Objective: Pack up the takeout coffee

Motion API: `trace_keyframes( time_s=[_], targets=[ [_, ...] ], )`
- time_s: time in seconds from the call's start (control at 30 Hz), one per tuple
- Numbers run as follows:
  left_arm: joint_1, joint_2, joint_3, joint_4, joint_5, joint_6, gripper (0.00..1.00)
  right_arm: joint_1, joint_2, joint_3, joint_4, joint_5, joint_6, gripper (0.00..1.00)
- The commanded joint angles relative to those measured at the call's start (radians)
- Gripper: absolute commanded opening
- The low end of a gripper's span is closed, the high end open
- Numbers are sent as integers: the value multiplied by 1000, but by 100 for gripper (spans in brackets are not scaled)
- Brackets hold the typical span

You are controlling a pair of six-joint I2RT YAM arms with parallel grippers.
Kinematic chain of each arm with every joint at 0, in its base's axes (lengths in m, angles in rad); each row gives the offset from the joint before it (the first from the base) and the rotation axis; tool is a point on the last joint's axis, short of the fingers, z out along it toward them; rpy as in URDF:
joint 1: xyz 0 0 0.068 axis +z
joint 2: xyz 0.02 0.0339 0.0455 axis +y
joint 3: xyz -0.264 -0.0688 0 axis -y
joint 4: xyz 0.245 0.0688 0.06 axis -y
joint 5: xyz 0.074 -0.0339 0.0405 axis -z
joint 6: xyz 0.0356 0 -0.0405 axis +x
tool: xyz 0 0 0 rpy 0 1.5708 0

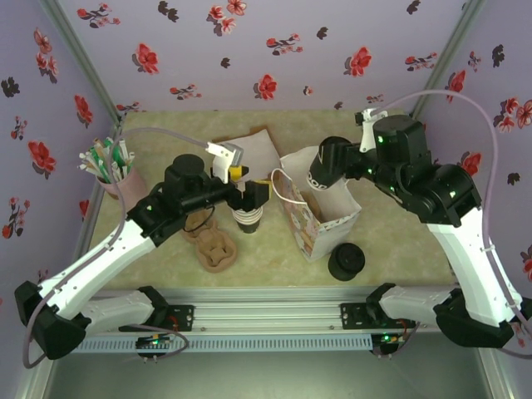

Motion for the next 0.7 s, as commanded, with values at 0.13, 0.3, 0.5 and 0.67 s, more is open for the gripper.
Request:
trace_keyframes(
  time_s=[0.13, 0.3, 0.5, 0.67],
  targets=[
    [-91, -17, 28, 103, -13, 248, 99, 6, 7, 83, 11, -46, 52, 73],
    [-161, 14, 96, 82, -70, 377, 99, 4, -9, 96, -10, -2, 57, 73],
    [-161, 19, 109, 88, -126, 389, 99, -5, -48, 115, -54, 163, 37, 73],
    [-156, 32, 126, 72, -224, 365, 99, -11, -80, 126, -56, 305, 34, 73]
  ],
)
